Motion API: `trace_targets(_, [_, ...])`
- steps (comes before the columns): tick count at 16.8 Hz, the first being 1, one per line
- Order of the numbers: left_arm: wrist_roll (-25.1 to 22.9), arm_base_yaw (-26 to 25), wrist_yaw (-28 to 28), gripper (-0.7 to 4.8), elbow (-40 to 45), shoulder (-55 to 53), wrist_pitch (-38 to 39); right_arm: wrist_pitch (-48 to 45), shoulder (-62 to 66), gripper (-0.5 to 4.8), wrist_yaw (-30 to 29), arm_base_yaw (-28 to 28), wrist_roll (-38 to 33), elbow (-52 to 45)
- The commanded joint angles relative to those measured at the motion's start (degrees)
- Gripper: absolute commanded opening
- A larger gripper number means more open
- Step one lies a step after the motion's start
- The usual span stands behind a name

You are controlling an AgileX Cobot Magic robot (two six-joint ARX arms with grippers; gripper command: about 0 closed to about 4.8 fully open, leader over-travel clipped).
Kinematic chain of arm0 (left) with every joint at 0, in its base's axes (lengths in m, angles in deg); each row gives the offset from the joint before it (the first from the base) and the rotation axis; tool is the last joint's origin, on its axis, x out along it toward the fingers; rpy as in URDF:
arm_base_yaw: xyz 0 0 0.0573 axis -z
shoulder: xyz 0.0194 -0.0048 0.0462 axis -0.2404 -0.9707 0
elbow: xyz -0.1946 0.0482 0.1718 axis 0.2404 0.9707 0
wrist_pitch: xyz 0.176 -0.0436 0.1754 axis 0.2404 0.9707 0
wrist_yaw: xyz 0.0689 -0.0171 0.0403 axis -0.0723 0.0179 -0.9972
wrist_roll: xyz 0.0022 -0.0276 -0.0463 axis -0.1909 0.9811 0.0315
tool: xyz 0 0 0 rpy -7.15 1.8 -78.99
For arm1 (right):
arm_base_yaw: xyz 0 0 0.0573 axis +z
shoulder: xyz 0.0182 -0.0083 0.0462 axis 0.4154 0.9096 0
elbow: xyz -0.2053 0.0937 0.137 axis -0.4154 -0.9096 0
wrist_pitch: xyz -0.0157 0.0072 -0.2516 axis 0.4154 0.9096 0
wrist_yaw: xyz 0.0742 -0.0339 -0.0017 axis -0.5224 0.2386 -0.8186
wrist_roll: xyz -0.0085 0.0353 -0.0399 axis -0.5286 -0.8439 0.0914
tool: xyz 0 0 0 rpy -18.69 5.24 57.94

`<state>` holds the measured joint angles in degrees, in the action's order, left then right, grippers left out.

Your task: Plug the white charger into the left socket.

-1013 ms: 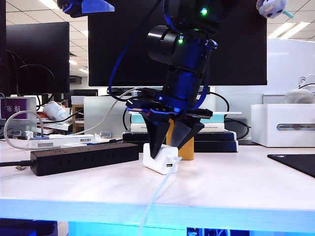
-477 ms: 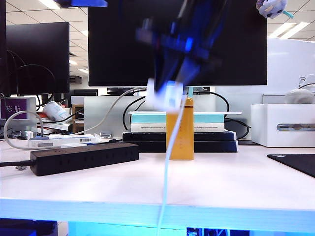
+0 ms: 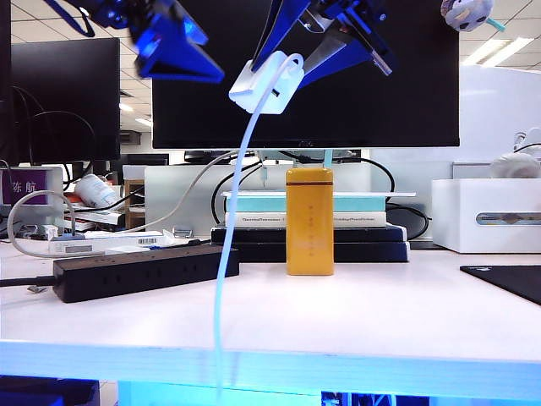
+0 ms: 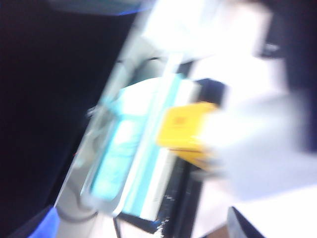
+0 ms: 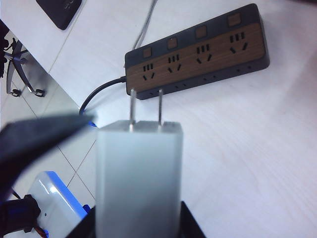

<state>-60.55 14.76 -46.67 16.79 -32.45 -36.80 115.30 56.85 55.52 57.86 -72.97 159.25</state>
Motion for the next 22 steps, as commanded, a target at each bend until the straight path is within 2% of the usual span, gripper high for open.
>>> trace_targets(1, [-11.3, 0.48, 2.99, 4.79, -0.17, 0.2, 3.65, -0.57, -0.33, 1.66, -0.52, 0.04, 0.17, 0.35])
trace_targets(4, [-15.17, 0.63, 6.49, 4.79, -0.17, 0.2, 3.87, -0.42, -0.22, 1.66, -1.42, 0.24, 0.35, 0.35])
trace_targets(8, [-20.76, 0.79, 11.91, 4.79, -0.17, 0.2, 4.0, -0.44, -0.22, 1.66, -7.08, 0.22, 1.55, 0.35])
trace_targets(11, [-22.21, 1.62, 15.32, 4.79, -0.17, 0.2, 5.25, -0.39, -0.22, 1.66, -7.96, 0.24, 1.62, 0.35])
trace_targets(13, [-25.29, 3.43, 14.86, 4.79, -0.17, 0.17, 6.51, -0.24, -0.22, 1.66, -9.46, 0.24, 1.6, 0.35])
trace_targets(15, [-25.86, 4.98, 14.58, 4.79, -0.17, 0.11, 7.58, -0.13, -0.22, 1.66, -11.98, 0.24, 1.62, 0.35])
trace_targets(18, [-29.75, 5.88, 11.37, 4.79, -0.17, 0.13, 9.66, 4.11, -0.22, 1.66, -12.13, 0.24, 2.45, 0.35])
trace_targets(22, [-32.48, 5.88, 7.76, 4.79, -0.17, 0.11, 9.99, 7.78, -0.22, 1.66, -12.07, 0.24, 3.74, 0.35])
